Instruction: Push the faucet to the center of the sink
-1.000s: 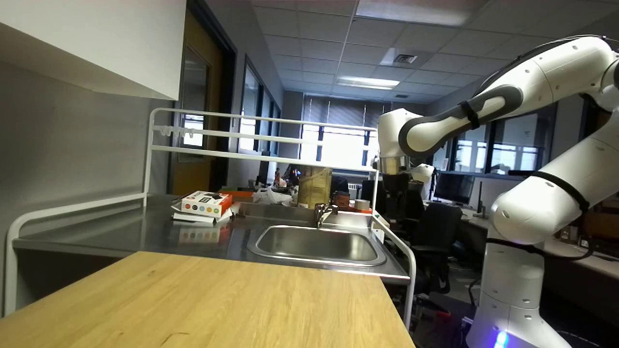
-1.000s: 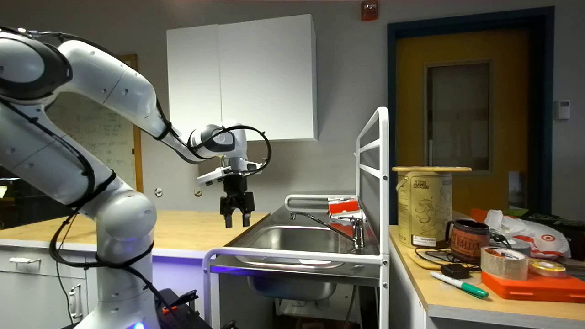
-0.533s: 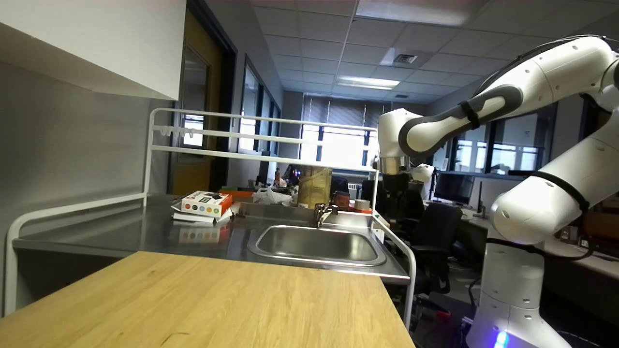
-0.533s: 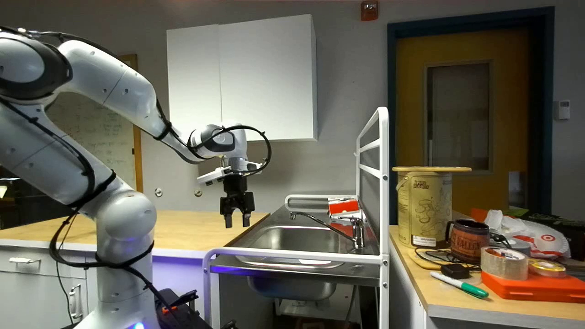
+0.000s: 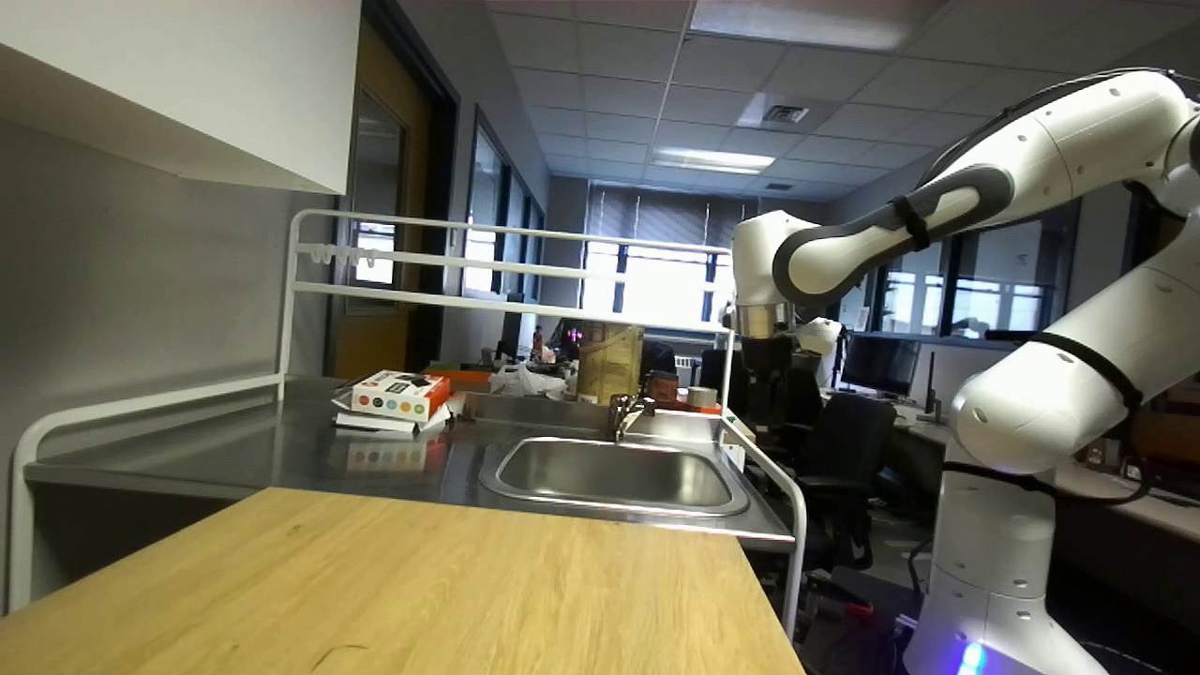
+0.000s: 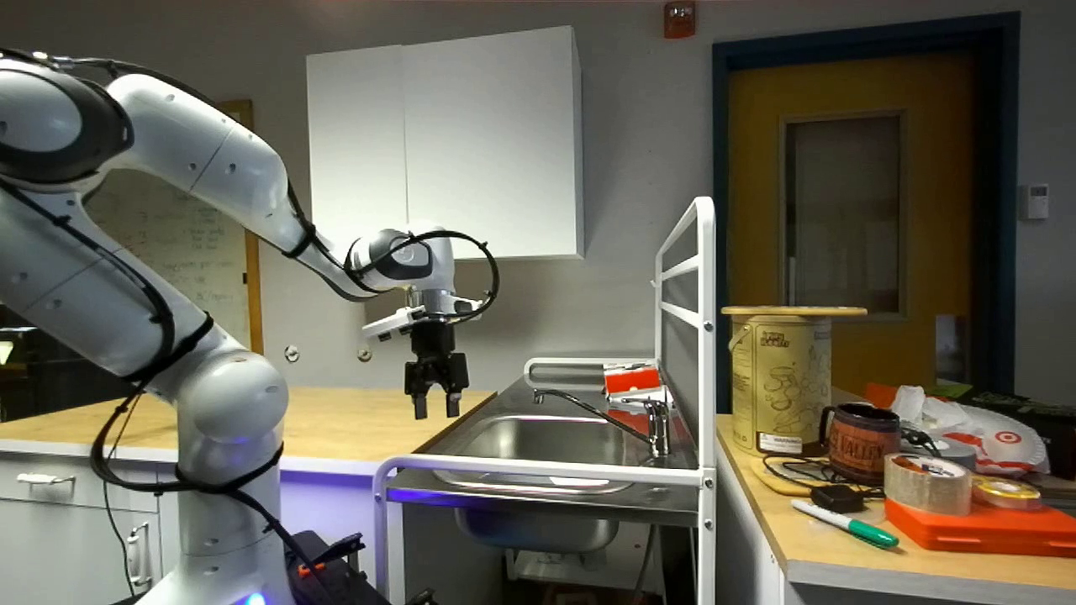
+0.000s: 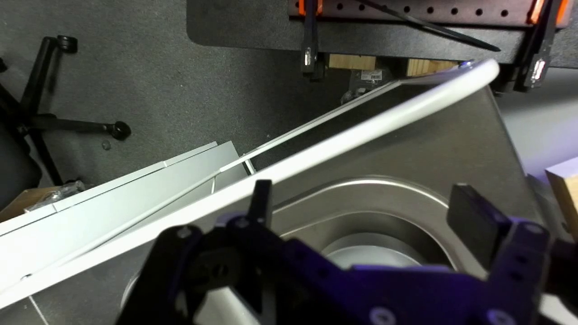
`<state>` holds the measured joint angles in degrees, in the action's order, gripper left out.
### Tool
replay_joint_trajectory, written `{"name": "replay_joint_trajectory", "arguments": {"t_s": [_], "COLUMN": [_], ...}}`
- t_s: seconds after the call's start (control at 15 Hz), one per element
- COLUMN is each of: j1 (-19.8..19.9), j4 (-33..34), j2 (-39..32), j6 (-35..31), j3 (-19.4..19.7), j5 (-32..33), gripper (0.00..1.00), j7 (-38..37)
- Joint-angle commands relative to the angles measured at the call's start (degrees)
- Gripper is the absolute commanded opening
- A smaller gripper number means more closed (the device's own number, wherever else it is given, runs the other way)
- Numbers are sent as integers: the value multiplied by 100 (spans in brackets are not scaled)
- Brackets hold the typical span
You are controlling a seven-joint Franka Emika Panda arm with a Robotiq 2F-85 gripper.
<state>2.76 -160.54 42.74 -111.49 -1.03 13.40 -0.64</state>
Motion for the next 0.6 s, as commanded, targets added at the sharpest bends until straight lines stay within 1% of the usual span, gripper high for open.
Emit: {"name": "replay_joint_trajectory", "arguments": {"t_s": [0.0, 0.53], "j1": [20, -23], "j4": [17, 61], "j2": [10, -9], "j6": [52, 33], "j3": [26, 9], "j5": [56, 85], "gripper": [100, 100], "j7": [2, 43]}}
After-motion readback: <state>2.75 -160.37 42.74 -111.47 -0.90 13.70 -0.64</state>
